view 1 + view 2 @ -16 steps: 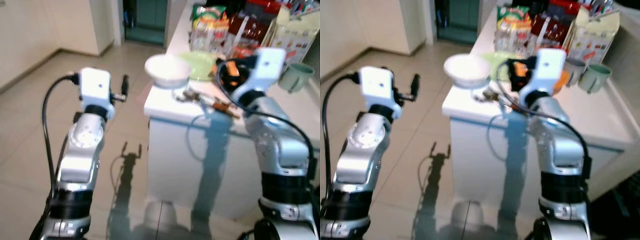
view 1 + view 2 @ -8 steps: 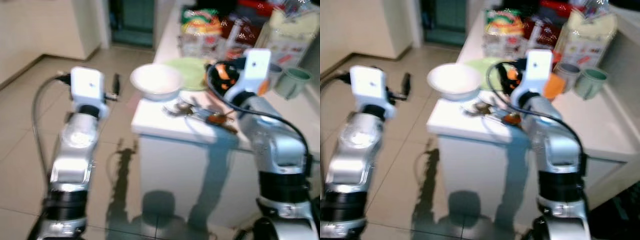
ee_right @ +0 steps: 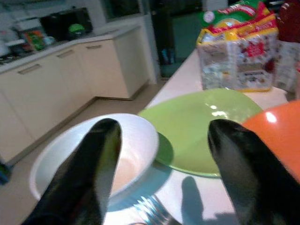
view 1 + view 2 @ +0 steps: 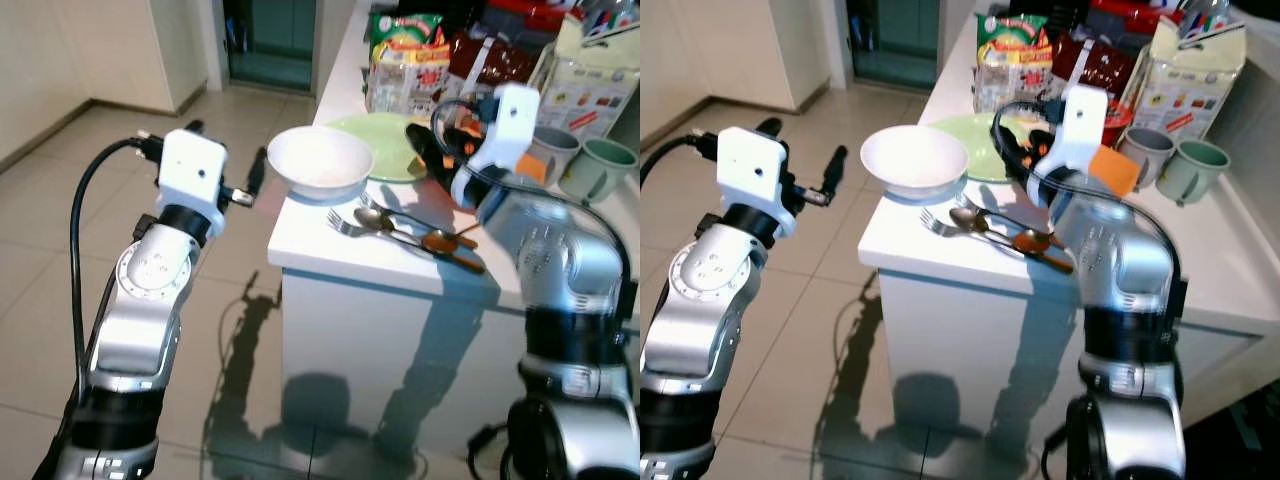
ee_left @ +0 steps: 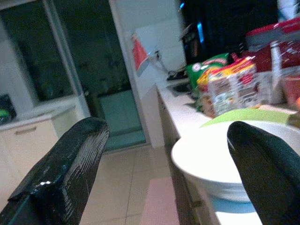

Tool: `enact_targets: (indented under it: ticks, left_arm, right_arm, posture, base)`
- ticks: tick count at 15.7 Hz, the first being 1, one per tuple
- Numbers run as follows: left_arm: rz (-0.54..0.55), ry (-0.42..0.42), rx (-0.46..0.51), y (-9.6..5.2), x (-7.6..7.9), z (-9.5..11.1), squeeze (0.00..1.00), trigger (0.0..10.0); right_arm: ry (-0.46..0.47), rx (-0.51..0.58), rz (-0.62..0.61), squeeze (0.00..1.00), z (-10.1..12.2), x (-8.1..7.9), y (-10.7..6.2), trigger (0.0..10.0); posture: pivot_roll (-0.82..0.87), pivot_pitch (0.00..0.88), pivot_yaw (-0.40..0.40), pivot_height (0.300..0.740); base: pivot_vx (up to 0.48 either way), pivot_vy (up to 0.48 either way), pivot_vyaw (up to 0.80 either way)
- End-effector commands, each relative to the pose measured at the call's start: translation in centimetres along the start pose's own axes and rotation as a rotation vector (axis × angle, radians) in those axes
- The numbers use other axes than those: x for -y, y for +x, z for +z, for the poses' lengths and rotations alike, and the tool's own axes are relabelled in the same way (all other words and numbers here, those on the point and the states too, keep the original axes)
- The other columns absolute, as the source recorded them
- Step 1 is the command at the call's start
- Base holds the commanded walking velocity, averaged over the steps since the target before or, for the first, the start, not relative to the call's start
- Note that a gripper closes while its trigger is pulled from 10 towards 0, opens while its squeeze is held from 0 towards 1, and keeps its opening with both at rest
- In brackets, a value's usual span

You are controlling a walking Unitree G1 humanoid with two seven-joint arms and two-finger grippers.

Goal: Setting the table

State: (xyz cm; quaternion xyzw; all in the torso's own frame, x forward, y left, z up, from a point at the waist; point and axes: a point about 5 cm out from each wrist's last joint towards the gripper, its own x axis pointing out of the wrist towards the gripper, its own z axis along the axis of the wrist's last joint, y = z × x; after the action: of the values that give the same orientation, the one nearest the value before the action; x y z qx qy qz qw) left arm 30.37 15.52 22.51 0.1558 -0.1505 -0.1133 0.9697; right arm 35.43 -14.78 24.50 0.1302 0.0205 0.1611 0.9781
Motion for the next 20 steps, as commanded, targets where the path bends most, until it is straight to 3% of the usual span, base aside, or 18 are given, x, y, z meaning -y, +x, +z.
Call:
enact_targets:
  ticks: [1,3,5,6,9,13,16,20]
  left_arm:
    - [-0.030,0.000,0.001,-0.1,0.3,0.2,0.00,10.0]
    - [-0.081,0.004,0.001,-0.8,0.8,0.2,0.00,10.0]
    - [-0.117,-0.001,0.008,-1.1,1.2,0.5,0.00,10.0]
    - [-0.154,-0.013,0.022,-1.2,1.5,0.9,0.00,10.0]
    - [-0.260,-0.058,0.046,-2.1,2.2,1.7,0.00,10.0]
    - [-0.450,-0.081,0.008,-4.1,3.7,2.2,0.00,10.0]
    - [-0.464,-0.084,0.004,-4.2,3.9,2.3,0.00,10.0]
    - [-0.475,-0.089,-0.011,-4.3,3.9,2.5,0.00,10.0]
  right_arm:
    - [0.018,-0.020,0.010,1.00,0.2,0.2,0.1,10.0]
    - [0.089,-0.149,0.095,1.00,0.3,-0.2,1.7,10.0]
    - [0.131,-0.217,0.105,0.98,0.2,-0.4,2.9,10.0]
    - [0.190,-0.264,0.113,0.00,0.2,-0.6,3.7,10.0]
    - [0.281,-0.351,0.111,0.00,-0.5,-1.1,4.9,10.0]
    - [0.286,-0.432,0.039,0.00,-1.6,-0.3,5.4,10.0]
    - [0.286,-0.460,0.034,0.00,-2.0,-0.2,5.4,10.0]
    - [0.392,-0.483,0.003,0.00,-2.5,0.3,5.4,10.0]
  posture:
    - [0.01,0.000,-0.073,0.740]
    - [0.01,0.000,-0.093,0.740]
    - [0.02,0.000,-0.106,0.740]
    - [0.02,0.000,-0.112,0.740]
    - [0.03,0.000,-0.130,0.740]
    - [0.05,0.000,-0.150,0.740]
    - [0.05,0.000,-0.147,0.740]
    - [0.05,0.000,-0.145,0.740]
  base:
    - [0.000,0.000,0.00]
    - [0.000,0.000,0.00]
    - [0.000,0.000,0.00]
    - [0.000,0.000,0.00]
    - [0.000,0.000,0.00]
    - [0.000,0.000,0.00]
    - [0.000,0.000,0.00]
    - [0.000,0.000,0.00]
